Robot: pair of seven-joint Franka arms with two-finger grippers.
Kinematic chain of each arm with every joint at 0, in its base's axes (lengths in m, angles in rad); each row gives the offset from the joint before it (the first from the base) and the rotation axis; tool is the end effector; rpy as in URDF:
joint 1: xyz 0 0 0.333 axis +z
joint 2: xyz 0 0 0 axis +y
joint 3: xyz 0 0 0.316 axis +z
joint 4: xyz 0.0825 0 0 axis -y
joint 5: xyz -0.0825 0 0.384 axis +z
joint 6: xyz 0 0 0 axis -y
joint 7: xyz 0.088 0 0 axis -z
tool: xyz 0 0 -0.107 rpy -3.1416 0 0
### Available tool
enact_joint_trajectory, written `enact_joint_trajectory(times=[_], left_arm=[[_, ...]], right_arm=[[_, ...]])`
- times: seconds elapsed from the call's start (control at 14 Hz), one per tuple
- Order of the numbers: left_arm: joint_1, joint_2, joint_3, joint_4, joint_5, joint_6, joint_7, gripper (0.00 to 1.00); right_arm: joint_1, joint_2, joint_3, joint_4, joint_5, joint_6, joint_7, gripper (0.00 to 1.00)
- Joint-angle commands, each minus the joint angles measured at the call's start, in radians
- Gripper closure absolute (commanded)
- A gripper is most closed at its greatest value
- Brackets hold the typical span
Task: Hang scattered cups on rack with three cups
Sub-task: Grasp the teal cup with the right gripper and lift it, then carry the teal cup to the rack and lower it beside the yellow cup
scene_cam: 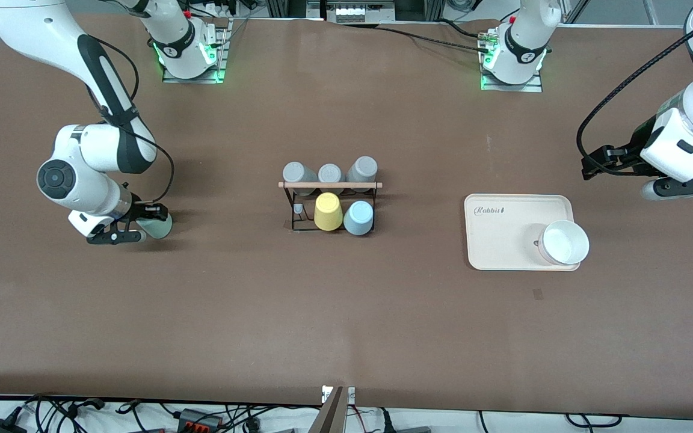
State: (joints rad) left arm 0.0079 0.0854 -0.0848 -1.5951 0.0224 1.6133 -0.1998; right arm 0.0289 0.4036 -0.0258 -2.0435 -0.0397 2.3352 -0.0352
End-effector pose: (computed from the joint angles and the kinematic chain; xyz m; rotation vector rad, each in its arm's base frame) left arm 0.5790 -0.0404 0.5683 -3.1101 -0.1888 0.1000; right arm 0.5846 0.0014 0.2329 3.0993 0.1068 -0.1746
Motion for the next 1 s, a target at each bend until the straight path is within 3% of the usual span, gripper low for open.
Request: enact_joint_trajectory(times=[0.0,0.36,0.5,0.93], left_arm=[[0.015,-0.010,-0.024,0.004,0.011,-0.004,0.014,0.00],[0.015,-0.009,-0.030,0.004,0.011,0.010,0.019,0.00],[0.020,-0.010,-0.032,0.003,0.008,0.008,0.019,0.00],[0.023,-0.006,-0.052,0.003,0.022,0.013,0.022,0.00]], right_arm=[[0.014,-0.003,0.016,0.181,0.004,-0.213,0.006,0.81],[0.110,0.015,0.084,0.463,0.049,-0.416,0.014,0.81],[0.166,0.021,0.084,0.512,0.099,-0.427,0.090,0.81],[0.402,0.092,0.084,0.615,0.089,-0.425,0.516,0.81]])
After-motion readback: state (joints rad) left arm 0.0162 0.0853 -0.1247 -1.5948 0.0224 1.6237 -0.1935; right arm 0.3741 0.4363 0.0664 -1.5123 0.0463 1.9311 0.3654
